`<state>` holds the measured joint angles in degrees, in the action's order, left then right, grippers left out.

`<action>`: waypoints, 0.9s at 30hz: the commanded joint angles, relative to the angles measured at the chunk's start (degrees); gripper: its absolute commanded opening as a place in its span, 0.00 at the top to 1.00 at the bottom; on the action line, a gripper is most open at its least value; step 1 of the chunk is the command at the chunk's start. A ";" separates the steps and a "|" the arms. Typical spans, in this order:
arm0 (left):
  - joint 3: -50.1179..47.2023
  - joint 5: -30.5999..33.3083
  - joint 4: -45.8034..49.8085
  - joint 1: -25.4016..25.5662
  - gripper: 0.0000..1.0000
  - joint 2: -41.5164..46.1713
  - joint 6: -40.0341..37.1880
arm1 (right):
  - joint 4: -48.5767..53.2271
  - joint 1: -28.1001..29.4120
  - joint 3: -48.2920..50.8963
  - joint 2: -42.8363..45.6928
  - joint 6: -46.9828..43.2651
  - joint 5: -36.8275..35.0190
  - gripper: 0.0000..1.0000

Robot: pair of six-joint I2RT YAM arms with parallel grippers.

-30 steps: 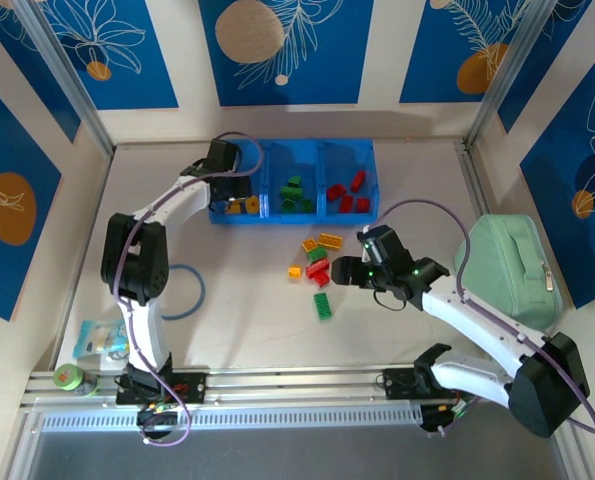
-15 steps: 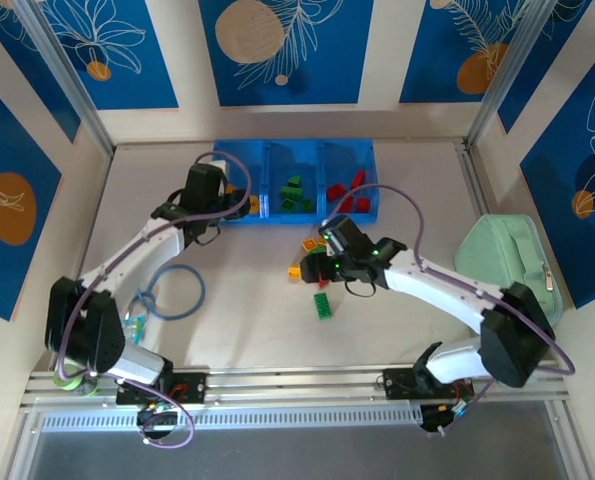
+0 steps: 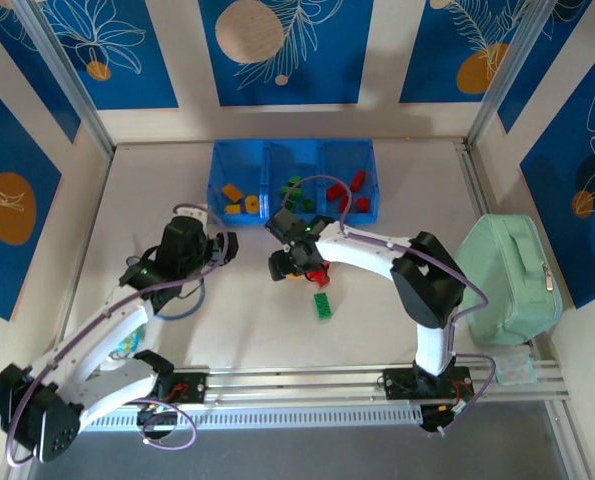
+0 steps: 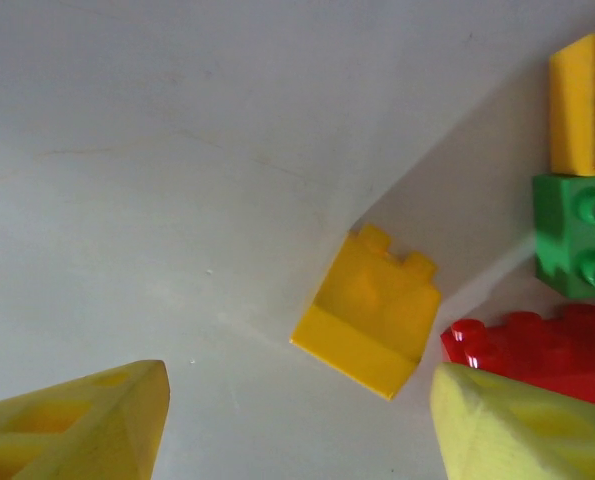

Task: Sort the legos into containers by color
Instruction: Pick up the lego from the center of the table.

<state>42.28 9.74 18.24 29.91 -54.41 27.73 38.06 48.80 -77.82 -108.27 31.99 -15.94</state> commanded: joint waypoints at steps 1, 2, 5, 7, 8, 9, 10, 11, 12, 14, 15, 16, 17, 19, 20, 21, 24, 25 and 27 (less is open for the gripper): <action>-2.10 2.98 2.78 1.88 0.34 3.54 2.62 | 5.69 0.64 -3.26 -2.63 1.39 -1.46 0.31; -2.45 3.61 3.57 2.21 0.34 4.35 2.77 | 6.48 0.82 -4.11 -3.59 1.52 -1.71 0.31; -3.49 4.62 5.03 2.52 0.34 6.03 3.10 | 7.76 1.36 -5.90 -5.80 1.59 -2.25 0.31; -4.08 5.00 5.47 2.51 0.34 6.97 3.17 | 7.64 1.60 -6.41 -6.96 1.59 -2.42 0.32; -4.30 5.11 5.70 2.52 0.34 7.49 3.21 | 7.63 1.65 -6.64 -7.63 1.54 -2.52 0.33; -4.55 5.12 5.75 2.52 0.34 7.86 3.36 | 7.86 1.60 -7.09 -8.37 1.63 -2.64 0.34; -4.58 5.17 5.90 2.52 0.34 8.12 3.34 | 8.40 1.65 -7.69 -8.96 1.70 -3.07 0.35; -4.58 5.20 6.17 2.52 0.34 8.35 3.32 | 8.98 1.71 -8.20 -9.54 1.97 -3.58 0.36; -4.57 5.20 6.43 2.52 0.34 8.60 3.39 | 9.52 1.82 -8.61 -9.98 2.26 -4.07 0.37; -4.57 5.36 6.63 2.55 0.34 9.01 3.37 | 9.66 1.87 -9.02 -10.51 2.45 -4.50 0.39; -4.58 5.38 6.64 2.52 0.34 9.13 3.32 | 9.66 1.92 -9.17 -10.76 2.47 -4.62 0.40; -4.66 5.35 6.63 2.60 0.34 9.31 3.34 | 9.85 1.95 -9.57 -11.20 2.38 -4.79 0.41; -4.71 5.31 6.64 2.58 0.34 9.41 3.42 | 10.01 1.95 -9.97 -11.70 2.30 -4.90 0.41; -4.75 5.21 6.87 2.61 0.34 9.59 3.55 | 9.74 1.94 -10.48 -12.68 1.91 -4.79 0.42; -4.80 5.20 6.90 2.61 0.34 9.75 3.49 | 9.56 1.86 -10.56 -13.05 1.85 -4.84 0.44; -4.87 5.16 6.97 2.61 0.34 9.99 3.53 | 9.51 1.91 -10.87 -13.35 1.94 -4.80 0.46; -5.24 5.55 7.57 2.55 0.34 10.96 3.56 | 9.62 2.14 -11.65 -13.68 2.06 -5.05 0.54; -5.32 5.71 7.75 2.61 0.34 11.40 3.53 | 9.64 2.34 -11.97 -13.64 1.94 -5.37 0.57; -5.62 5.95 7.94 2.59 0.34 12.10 3.56 | 10.30 2.77 -13.21 -13.36 1.79 -6.33 0.62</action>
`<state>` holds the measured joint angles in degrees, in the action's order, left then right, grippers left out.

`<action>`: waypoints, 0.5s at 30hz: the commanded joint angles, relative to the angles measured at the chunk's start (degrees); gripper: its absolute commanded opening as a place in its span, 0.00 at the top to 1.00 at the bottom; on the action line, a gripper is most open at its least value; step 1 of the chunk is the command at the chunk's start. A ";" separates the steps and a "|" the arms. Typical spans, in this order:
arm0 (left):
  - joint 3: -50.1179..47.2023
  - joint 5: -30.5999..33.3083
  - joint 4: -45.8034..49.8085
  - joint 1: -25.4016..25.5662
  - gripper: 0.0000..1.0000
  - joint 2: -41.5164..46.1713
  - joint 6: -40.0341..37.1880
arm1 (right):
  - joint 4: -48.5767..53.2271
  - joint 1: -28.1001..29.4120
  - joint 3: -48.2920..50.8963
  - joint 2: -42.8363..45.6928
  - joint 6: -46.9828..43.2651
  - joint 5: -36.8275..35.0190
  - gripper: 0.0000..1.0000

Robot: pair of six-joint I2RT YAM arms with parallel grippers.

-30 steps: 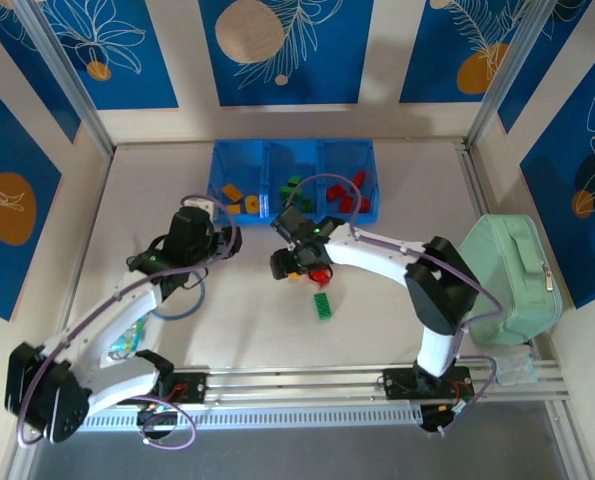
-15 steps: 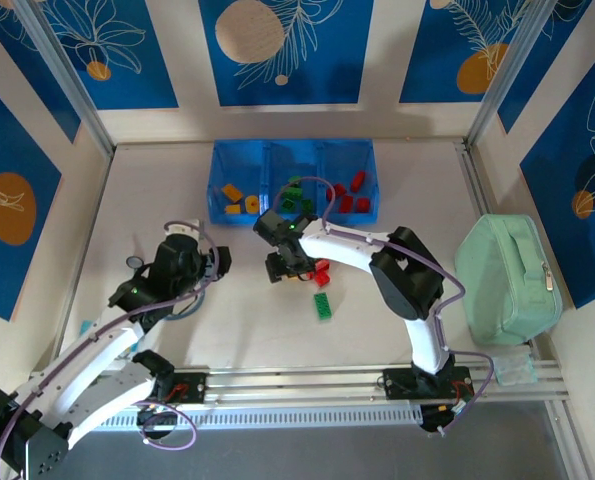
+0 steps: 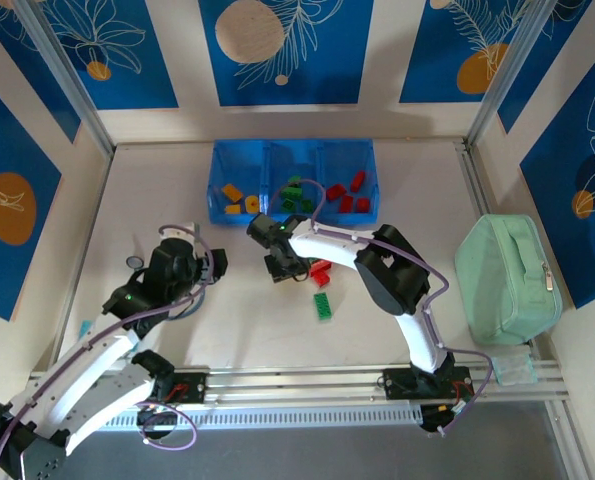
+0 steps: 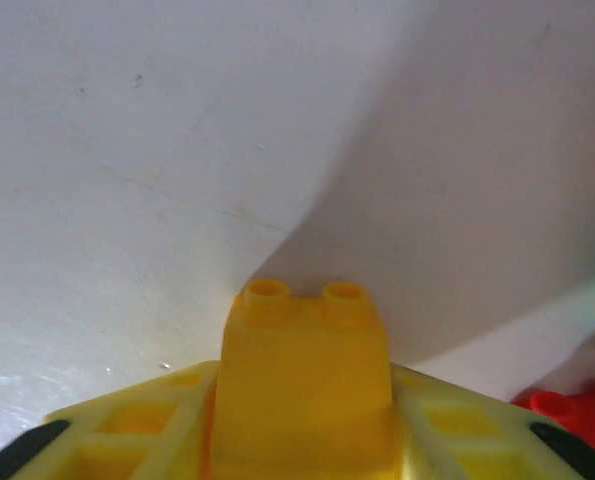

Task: Sort the legos into containers by color
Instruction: Pick up the lego from the center of the table.

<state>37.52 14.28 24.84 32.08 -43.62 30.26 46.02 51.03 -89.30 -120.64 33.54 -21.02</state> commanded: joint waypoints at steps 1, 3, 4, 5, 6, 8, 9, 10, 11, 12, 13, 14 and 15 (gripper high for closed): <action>-0.80 1.45 1.48 0.44 0.34 1.55 1.01 | 2.80 0.84 -2.45 -0.84 0.13 -1.77 0.64; -0.86 1.45 1.66 0.49 0.34 2.01 1.01 | 3.35 1.20 -4.16 -0.28 -0.38 -2.57 0.66; -0.85 1.43 1.70 0.44 0.34 2.21 0.93 | 3.44 1.39 -5.15 0.03 -0.72 -2.77 0.66; -0.77 1.49 1.71 0.44 0.34 2.46 0.90 | 3.23 1.41 -6.18 0.35 -1.20 -2.82 0.67; -0.70 1.41 1.83 0.47 0.34 2.72 0.86 | 2.77 1.36 -7.22 0.70 -1.85 -2.74 0.67; -0.60 1.43 2.01 0.44 0.34 3.33 0.72 | 2.26 1.03 -9.79 0.86 -3.20 -2.97 0.68; -0.56 1.45 2.17 0.49 0.34 3.81 0.65 | 2.16 0.57 -11.70 0.68 -4.11 -2.78 0.69; -0.59 1.32 2.27 0.51 0.34 4.25 0.57 | 2.06 0.27 -13.28 0.51 -4.91 -2.56 0.69; -0.51 1.35 2.53 0.50 0.34 4.66 0.50 | 1.86 -0.15 -15.27 0.20 -5.67 -2.25 0.69; -0.43 1.39 2.83 0.51 0.34 5.00 0.49 | 1.40 -0.63 -17.15 -0.15 -6.56 -1.78 0.69; -0.33 1.36 3.06 0.49 0.34 5.28 0.48 | 0.92 -1.02 -18.56 -0.52 -7.33 -1.24 0.69; -0.29 1.28 3.35 0.53 0.34 5.62 0.53 | 0.44 -1.56 -20.51 -1.24 -8.05 -0.76 0.69; -0.38 1.27 3.61 0.49 0.34 5.88 0.64 | 0.17 -2.09 -22.47 -2.24 -8.84 0.02 0.69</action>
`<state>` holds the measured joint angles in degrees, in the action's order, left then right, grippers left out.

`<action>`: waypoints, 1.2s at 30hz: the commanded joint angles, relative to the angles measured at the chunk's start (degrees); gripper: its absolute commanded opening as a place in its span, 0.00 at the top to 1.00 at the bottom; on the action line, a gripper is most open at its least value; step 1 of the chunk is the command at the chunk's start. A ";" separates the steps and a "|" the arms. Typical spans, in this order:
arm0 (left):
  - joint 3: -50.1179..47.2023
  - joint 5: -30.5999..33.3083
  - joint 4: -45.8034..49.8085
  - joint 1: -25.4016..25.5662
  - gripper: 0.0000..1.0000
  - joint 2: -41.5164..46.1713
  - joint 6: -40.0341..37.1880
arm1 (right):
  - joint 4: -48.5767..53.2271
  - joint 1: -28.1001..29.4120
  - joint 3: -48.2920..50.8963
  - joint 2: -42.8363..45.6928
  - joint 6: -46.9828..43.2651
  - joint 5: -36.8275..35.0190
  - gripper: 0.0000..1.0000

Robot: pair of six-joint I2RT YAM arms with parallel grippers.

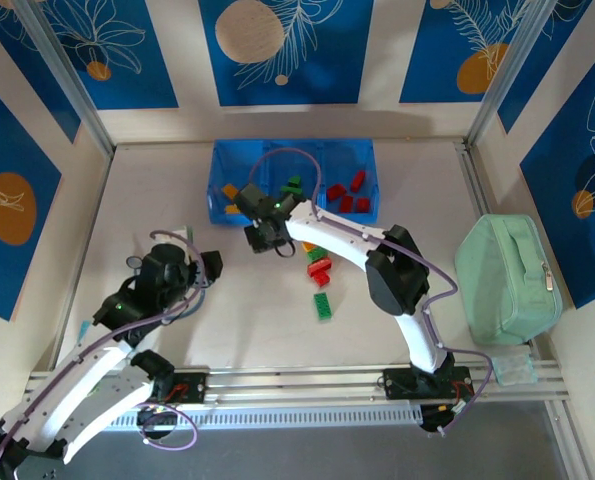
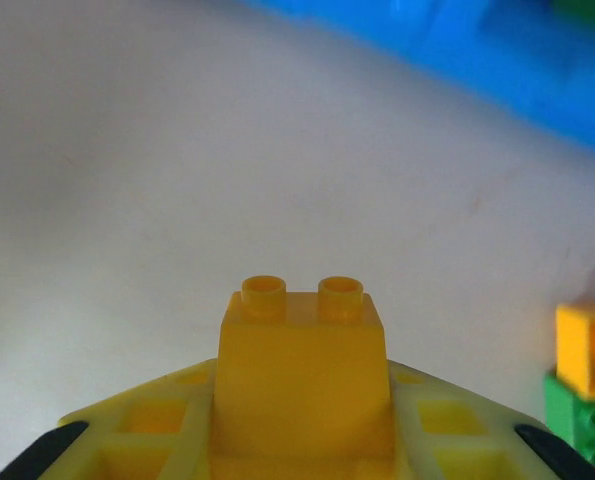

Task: Sort the legos into containers by color
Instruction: Pick up the lego from the center of the table, then place the lego in the container.

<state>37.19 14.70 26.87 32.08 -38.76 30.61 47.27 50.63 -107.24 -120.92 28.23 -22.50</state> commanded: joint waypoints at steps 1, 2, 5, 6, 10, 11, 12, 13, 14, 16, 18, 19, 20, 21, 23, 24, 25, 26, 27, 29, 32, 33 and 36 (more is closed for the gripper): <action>-0.16 0.84 1.77 0.53 0.34 1.35 0.46 | -1.25 -2.25 -6.50 -3.02 -4.22 2.29 0.69; -0.33 0.84 1.93 0.52 0.34 1.70 0.61 | -1.38 -2.84 -8.95 -4.52 -4.66 3.04 0.69; -0.87 0.93 2.54 0.52 0.34 2.95 1.18 | -1.59 -3.99 -15.69 -8.96 -6.60 4.54 0.70; -1.19 1.03 2.70 0.49 0.34 3.45 1.32 | -1.79 -4.28 -18.06 -10.98 -7.22 4.51 0.70; -1.60 1.04 3.42 0.52 0.34 4.74 1.36 | 3.07 -5.19 -32.05 -19.39 -7.53 6.35 0.70; -1.60 1.09 3.77 0.51 0.34 4.83 1.30 | 4.19 -5.21 -35.45 -21.22 -7.62 6.33 0.70; -1.60 1.14 3.97 0.46 0.34 4.84 1.20 | 4.88 -5.13 -38.00 -22.71 -7.72 6.28 0.70; -1.59 1.19 4.15 0.49 0.34 4.92 1.12 | 5.39 -5.10 -40.17 -24.02 -7.77 6.31 0.70; -1.57 1.27 4.28 0.50 0.34 4.93 0.99 | 5.25 -5.17 -41.73 -24.89 -7.83 6.33 0.70; -1.49 1.27 4.60 0.53 0.34 5.01 0.78 | 3.85 -5.19 -42.52 -25.43 -7.83 6.45 0.70; -1.33 1.30 4.77 0.51 0.34 5.10 0.66 | 1.81 -5.32 -42.26 -25.42 -7.97 6.83 0.69; -1.29 1.28 4.77 0.48 0.34 5.15 0.58 | 0.90 -5.37 -42.26 -25.57 -8.05 6.95 0.68; -1.28 1.17 4.82 0.53 0.34 5.10 0.51 | 0.21 -5.45 -42.54 -25.75 -8.13 7.03 0.67; -1.21 1.18 4.87 0.48 0.34 5.10 0.45 | -0.16 -5.54 -42.89 -25.93 -8.15 6.91 0.67; -1.22 1.11 4.77 0.53 0.34 4.97 0.47 | -0.86 -5.81 -43.93 -26.53 -8.36 6.51 0.65; -1.24 1.12 4.77 0.51 0.34 4.93 0.48 | -0.96 -5.95 -44.62 -26.91 -8.39 6.38 0.64; -1.20 1.00 4.60 0.57 0.34 4.77 0.50 | -0.92 -6.18 -45.77 -27.44 -8.51 6.41 0.64; -1.20 0.90 4.55 0.59 0.34 4.62 0.48 | -0.57 -6.41 -47.17 -28.05 -8.54 6.37 0.62; -1.12 0.77 4.44 0.54 0.34 4.45 0.46 | -0.13 -6.63 -48.41 -28.60 -8.27 6.24 0.56; -1.05 0.30 4.18 0.54 0.34 3.98 0.37 | 1.61 -7.10 -50.87 -29.37 -7.67 6.09 0.32; -0.81 0.22 4.24 0.68 0.34 3.30 0.41 | 3.12 -7.22 -50.23 -27.45 -7.26 4.85 0.22; -0.76 0.24 4.15 0.76 0.34 3.17 0.41 | 3.39 -7.21 -49.20 -26.34 -7.24 4.68 0.22; -0.72 0.33 3.65 1.68 0.33 2.41 0.23 | 3.37 -7.32 -43.97 -21.19 -6.31 3.76 0.22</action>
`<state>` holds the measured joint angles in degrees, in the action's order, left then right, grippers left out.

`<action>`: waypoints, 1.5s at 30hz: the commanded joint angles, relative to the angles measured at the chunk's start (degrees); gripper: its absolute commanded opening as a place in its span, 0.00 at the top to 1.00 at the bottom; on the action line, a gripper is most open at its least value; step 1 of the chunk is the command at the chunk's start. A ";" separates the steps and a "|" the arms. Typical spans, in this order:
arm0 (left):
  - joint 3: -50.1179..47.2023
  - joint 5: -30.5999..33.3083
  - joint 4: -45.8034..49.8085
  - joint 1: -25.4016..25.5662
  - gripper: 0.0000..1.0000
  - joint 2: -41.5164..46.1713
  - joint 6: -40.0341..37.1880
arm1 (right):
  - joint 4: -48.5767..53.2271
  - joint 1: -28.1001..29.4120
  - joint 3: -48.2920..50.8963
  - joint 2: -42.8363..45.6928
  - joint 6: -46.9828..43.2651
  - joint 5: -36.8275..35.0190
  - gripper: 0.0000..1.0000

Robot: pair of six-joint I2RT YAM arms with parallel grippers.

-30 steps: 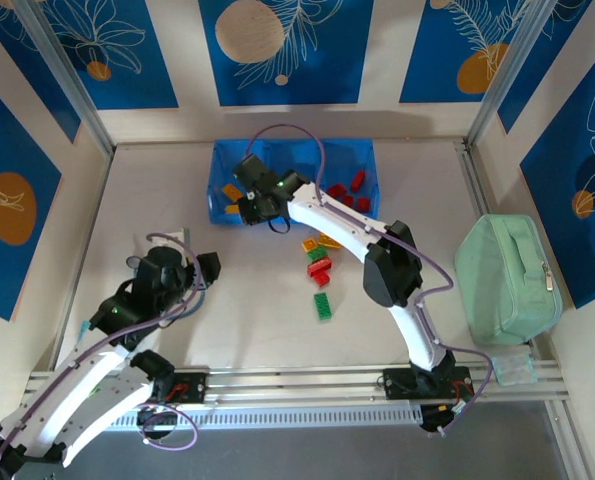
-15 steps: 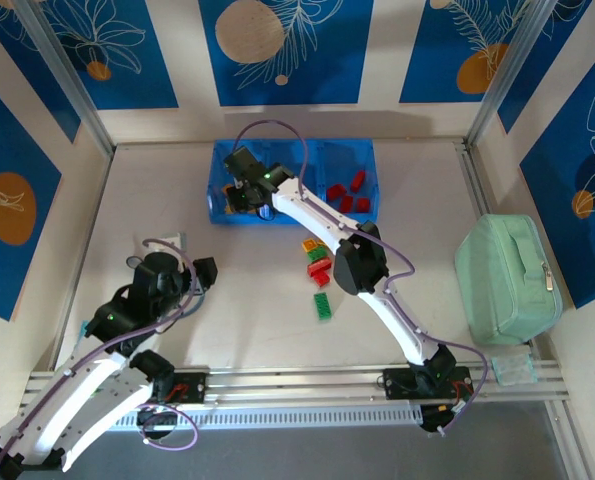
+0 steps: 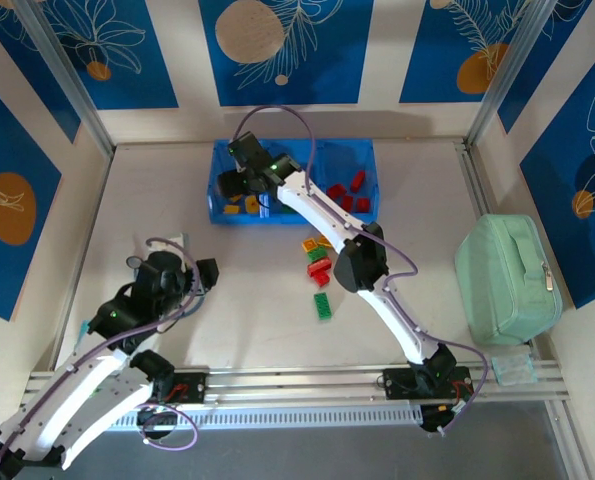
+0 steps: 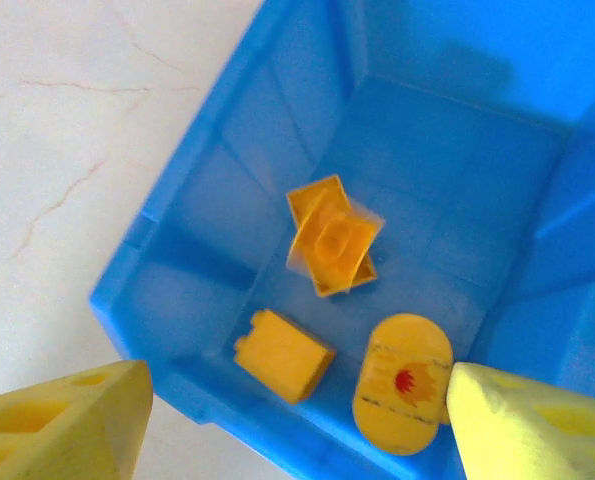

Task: Sort the legos into containers by color
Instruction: Place the lego in the container, then pick up the lego from the center of the table.

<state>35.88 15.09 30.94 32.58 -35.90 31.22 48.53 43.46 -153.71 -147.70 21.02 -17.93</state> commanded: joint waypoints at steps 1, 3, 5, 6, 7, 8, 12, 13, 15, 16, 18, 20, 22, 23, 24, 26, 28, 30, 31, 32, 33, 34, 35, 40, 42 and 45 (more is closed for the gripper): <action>0.70 -0.07 -0.73 1.69 0.33 -0.99 -0.54 | 1.74 -0.21 5.20 8.13 1.35 -1.16 0.22; 0.96 0.26 -1.52 3.28 0.32 -2.38 -0.85 | -0.24 -0.43 12.23 13.78 2.28 -1.81 0.22; 1.43 0.46 -2.88 5.38 0.31 -4.66 -1.49 | -6.28 -0.57 23.40 21.52 2.92 -1.52 0.22; 1.63 0.17 -3.63 6.11 0.30 -5.88 -1.68 | -9.27 -0.76 29.02 25.13 3.30 -1.34 0.22; 1.80 -0.68 -4.74 6.80 0.29 -7.48 -2.01 | -12.75 -1.07 35.06 29.68 3.86 -0.80 0.22; 2.15 -1.78 -5.82 7.34 0.29 -9.27 -2.21 | -15.48 -1.71 40.39 33.53 4.76 -0.19 0.22; 4.28 -4.42 -9.54 9.66 0.28 -17.35 -2.88 | -20.72 -5.09 55.99 45.48 8.21 1.85 0.22; 5.00 -4.74 -10.72 10.37 0.28 -19.61 -2.92 | -21.53 -5.99 59.67 48.19 8.81 1.95 0.22; 6.30 -5.94 -13.27 11.38 0.27 -23.80 -2.94 | -22.89 -7.45 66.42 52.96 9.77 2.21 0.22; 7.16 -6.64 -14.57 11.88 0.27 -26.06 -3.00 | -23.33 -8.29 69.75 55.34 10.32 2.25 0.22; 8.99 -8.44 -16.68 12.41 0.26 -30.28 -3.02 | -23.83 -9.84 75.71 59.54 11.42 2.24 0.22; 11.49 -10.53 -18.56 12.57 0.25 -35.26 -2.98 | -24.54 -11.57 82.14 64.14 12.98 2.24 0.22; 13.87 -12.61 -20.31 12.67 0.25 -39.97 -3.33 | -25.59 -12.89 88.12 68.41 14.73 2.84 0.22; 15.13 -13.98 -21.54 12.60 0.24 -42.65 -3.49 | -26.12 -13.37 91.22 70.79 16.00 3.03 0.22; 16.60 -15.46 -22.31 12.43 0.25 -45.31 -3.66 | -26.69 -13.57 93.93 72.68 17.33 3.08 0.22; 20.90 -17.84 -22.10 12.31 0.27 -51.40 -4.43 | -28.64 -13.29 99.73 76.69 19.51 3.79 0.22; 26.36 -18.80 -20.27 12.25 0.29 -57.63 -4.53 | -29.69 -12.84 105.09 80.00 21.68 3.28 0.23; 30.56 -18.54 -18.79 11.94 0.31 -62.13 -4.10 | -29.37 -12.89 108.60 82.57 22.61 2.76 0.23; 32.20 -18.52 -18.44 11.52 0.33 -63.79 -3.54 | -28.58 -13.09 109.66 83.82 22.75 2.55 0.23; 33.31 -18.78 -18.41 11.12 0.34 -65.12 -3.16 | -27.66 -13.14 110.29 84.90 22.91 2.28 0.23; 34.59 -19.04 -18.42 10.71 0.35 -66.48 -2.87 | -26.83 -13.12 111.06 86.24 22.93 1.96 0.23; 36.05 -18.90 -17.66 10.29 0.37 -67.94 -2.55 | -26.37 -13.14 111.86 87.78 22.84 1.73 0.23; 37.42 -18.66 -16.68 10.01 0.38 -69.12 -2.38 | -25.99 -13.22 112.48 89.13 22.75 1.47 0.23; 41.11 -18.36 -14.68 8.47 0.42 -74.21 -1.06 | -24.07 -14.83 114.89 95.11 22.17 0.98 0.23; 42.10 -17.85 -13.96 8.35 0.43 -75.45 -1.24 | -23.60 -15.54 115.29 96.39 21.99 1.37 0.23; 43.90 -18.18 -13.09 8.30 0.44 -77.55 -1.68 | -23.65 -16.19 115.89 97.28 21.96 2.08 0.23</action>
<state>77.17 -2.57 14.98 41.10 -111.50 29.54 23.64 27.77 -39.07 -51.24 42.48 -16.08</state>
